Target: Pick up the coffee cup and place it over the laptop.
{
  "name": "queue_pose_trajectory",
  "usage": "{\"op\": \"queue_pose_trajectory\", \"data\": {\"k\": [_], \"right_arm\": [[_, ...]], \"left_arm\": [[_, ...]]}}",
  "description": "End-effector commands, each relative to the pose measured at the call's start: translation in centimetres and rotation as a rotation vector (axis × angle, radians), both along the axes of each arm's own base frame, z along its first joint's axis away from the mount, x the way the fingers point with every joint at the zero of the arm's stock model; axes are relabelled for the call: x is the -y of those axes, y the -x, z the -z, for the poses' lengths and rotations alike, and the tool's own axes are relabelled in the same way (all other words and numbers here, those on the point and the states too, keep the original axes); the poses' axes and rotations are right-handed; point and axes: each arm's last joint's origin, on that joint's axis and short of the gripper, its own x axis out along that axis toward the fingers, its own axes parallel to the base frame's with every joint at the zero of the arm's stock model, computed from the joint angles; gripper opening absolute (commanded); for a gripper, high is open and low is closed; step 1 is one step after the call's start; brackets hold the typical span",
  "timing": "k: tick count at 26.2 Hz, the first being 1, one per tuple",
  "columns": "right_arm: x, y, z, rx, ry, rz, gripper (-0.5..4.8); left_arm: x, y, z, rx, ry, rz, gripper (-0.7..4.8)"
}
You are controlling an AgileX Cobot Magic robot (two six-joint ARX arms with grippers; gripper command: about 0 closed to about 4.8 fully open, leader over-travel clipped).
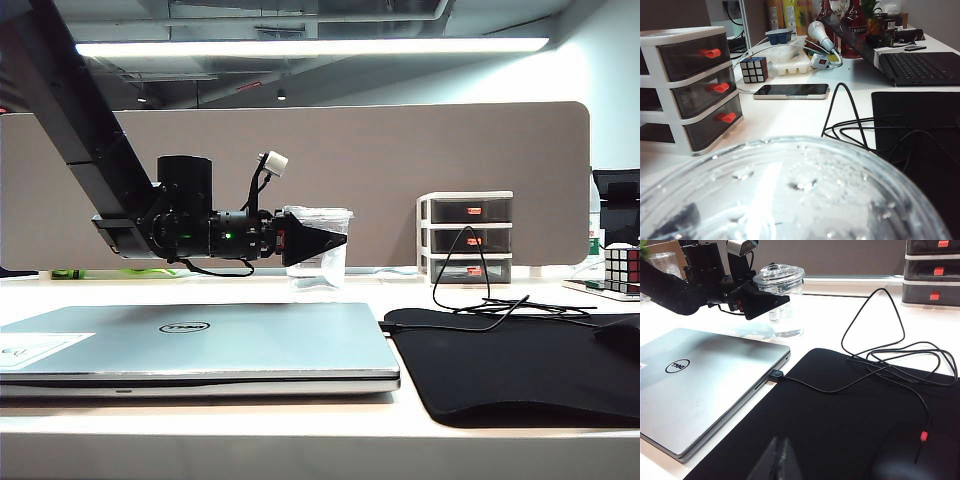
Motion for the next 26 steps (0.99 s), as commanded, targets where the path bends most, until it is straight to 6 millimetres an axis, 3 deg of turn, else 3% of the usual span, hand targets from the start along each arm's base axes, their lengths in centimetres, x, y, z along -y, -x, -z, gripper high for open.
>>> {"op": "queue_pose_trajectory", "data": {"k": [1,8,15,20,26], "right_arm": [[0.0,0.0,0.1,0.005,0.003,0.000,-0.06],[0.0,0.0,0.1,0.005,0.003,-0.001,-0.06],[0.0,0.0,0.1,0.006,0.003,-0.003,-0.06],[0.0,0.0,0.1,0.006,0.003,-0.004,-0.06],[0.0,0.0,0.1,0.006,0.003,-0.004,-0.06]], "left_arm": [[-0.1,0.1,-1.1,0.029,0.038,0.017,4.24],[-1.3,0.1,-2.8,0.011,0.101,0.063,3.97],[-3.4,0.3,-5.8,0.012,0.095,0.110,3.93],[-3.5,0.7,-7.7,-0.044,0.099,0.133,3.94],[-3.8,2.2,-8.5,-0.081,0.094,0.122,3.93]]}}
